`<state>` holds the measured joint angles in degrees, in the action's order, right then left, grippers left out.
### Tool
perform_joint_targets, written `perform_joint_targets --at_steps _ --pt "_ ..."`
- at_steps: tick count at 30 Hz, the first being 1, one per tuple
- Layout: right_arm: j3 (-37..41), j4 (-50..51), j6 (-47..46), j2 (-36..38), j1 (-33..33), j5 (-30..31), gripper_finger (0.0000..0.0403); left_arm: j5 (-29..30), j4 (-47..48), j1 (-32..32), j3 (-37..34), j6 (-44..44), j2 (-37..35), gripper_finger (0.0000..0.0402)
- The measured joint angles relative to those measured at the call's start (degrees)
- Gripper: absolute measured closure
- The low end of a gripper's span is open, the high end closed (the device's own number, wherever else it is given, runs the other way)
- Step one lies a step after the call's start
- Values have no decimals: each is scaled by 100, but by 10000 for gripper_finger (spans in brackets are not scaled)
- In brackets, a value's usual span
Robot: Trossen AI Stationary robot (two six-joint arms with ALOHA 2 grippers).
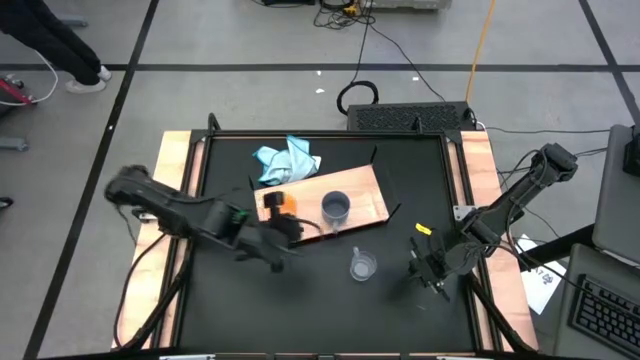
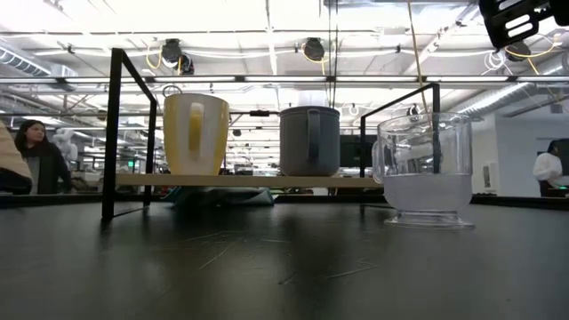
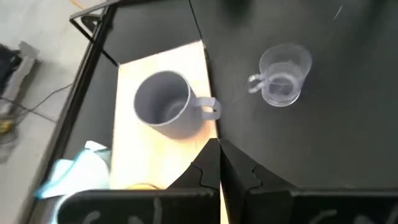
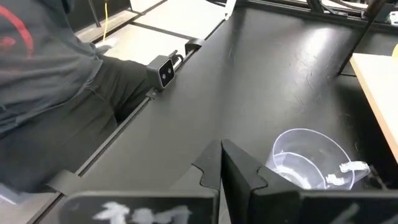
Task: Stack small to large cups/mugs on shelf
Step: Put the transparent mug on the shelf
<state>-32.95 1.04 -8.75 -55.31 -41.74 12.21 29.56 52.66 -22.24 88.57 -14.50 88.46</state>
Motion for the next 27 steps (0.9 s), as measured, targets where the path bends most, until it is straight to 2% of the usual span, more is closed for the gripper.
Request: perform_joint_targets --at_steps 7,14,17,20,27 --pt "-1 -338 80 0 0 12 403 256 -2345 -152 -2854 146 -2219 401" --pt "0 -475 499 0 35 20 403 152 -3966 -157 -4850 667 -3967 401" --pt "0 -565 535 0 115 22 403 2 -4679 -204 -5490 968 -4624 401" --pt "0 -706 523 0 211 24 403 -15 -4892 -228 -5976 1152 -5146 401" --pt "-1 -882 587 -186 575 23 403 -148 -4803 -228 -6652 1362 -5853 401"
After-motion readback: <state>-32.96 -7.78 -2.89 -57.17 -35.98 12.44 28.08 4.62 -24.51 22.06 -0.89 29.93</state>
